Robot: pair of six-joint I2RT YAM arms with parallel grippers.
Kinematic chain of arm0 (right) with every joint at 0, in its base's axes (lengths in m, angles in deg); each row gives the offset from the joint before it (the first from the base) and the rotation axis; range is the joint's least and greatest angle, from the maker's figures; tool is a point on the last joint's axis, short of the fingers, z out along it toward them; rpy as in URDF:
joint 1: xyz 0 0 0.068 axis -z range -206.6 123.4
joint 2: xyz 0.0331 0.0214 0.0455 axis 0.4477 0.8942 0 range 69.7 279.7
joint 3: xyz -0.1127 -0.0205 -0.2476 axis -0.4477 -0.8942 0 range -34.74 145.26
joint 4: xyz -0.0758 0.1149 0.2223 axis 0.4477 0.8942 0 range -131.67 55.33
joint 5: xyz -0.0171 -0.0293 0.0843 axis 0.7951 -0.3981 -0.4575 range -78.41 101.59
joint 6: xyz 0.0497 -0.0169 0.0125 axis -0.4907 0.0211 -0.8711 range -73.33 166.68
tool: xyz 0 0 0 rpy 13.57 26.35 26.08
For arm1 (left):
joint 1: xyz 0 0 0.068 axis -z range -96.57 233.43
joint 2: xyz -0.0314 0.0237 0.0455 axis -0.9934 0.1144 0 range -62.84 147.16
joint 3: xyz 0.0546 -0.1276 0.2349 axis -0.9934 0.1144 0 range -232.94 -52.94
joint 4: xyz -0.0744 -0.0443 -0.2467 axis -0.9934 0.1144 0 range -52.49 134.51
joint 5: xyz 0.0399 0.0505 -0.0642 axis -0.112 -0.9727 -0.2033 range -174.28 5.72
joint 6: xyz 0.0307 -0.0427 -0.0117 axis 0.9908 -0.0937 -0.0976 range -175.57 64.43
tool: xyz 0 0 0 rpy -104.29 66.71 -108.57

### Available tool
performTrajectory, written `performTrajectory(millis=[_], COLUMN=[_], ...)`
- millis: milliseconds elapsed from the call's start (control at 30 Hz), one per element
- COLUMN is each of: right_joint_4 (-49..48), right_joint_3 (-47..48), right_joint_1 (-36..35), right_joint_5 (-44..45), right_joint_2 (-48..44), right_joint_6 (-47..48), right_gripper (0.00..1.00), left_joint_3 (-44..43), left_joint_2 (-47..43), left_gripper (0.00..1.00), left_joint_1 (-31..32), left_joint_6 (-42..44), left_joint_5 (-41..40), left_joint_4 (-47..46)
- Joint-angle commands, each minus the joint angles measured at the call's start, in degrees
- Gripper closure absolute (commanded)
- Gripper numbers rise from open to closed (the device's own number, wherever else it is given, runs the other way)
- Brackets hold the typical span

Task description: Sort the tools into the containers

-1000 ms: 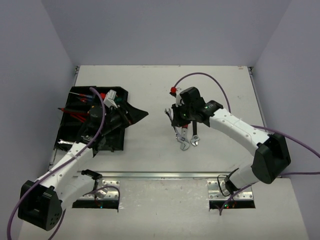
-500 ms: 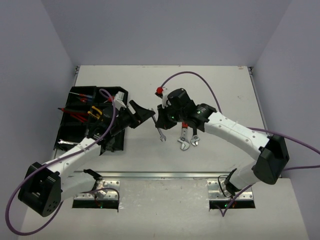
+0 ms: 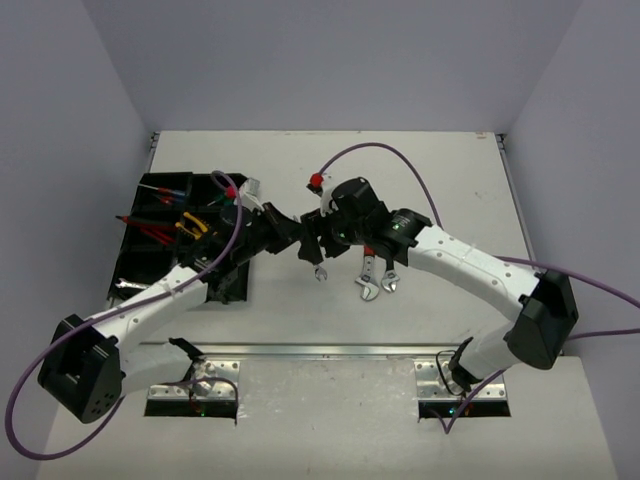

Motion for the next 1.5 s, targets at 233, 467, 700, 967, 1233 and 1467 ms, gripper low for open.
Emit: performTrajectory(millis=[233, 467, 700, 967, 1233, 1467], right_joint_4=[7.2, 6.6, 4.2, 2.8, 1.8, 1.2], right_joint_3=[-4.7, -15.9, -21.1, -21.6, -21.1, -19.9], right_joint_1=[1.4, 8.0, 9.4, 9.5, 9.5, 9.5], right_joint_5=[19.8, 14.3, 8.2, 6.2, 6.5, 8.6], right_joint_2=[-16.9, -25.5, -27.8, -27.6, -25.2, -19.4], right_joint_6=[2.0, 3.5, 4.1, 3.8, 3.8, 2.3], right_gripper=[0.01, 0.01, 0.01, 0.01, 0.01, 0.01], left_joint_3=[-20.5, -23.6, -21.0, -19.8, -18.2, -19.7], left_joint_2=[1.2, 3.9, 11.9, 14.5, 14.2, 6.6], left_gripper=[1.0, 1.0, 1.0, 1.0, 0.33, 0.0], left_joint_1=[-37.3, -52.8, -58.6, -58.1, -57.4, -57.4], left_joint_6=[12.4, 13.6, 12.2, 13.5, 14.9, 16.3], left_joint_5=[-35.9, -45.8, -52.0, -47.8, -42.4, -34.9], left_joint_4=[42.9, 48.4, 47.6, 46.9, 45.9, 46.1])
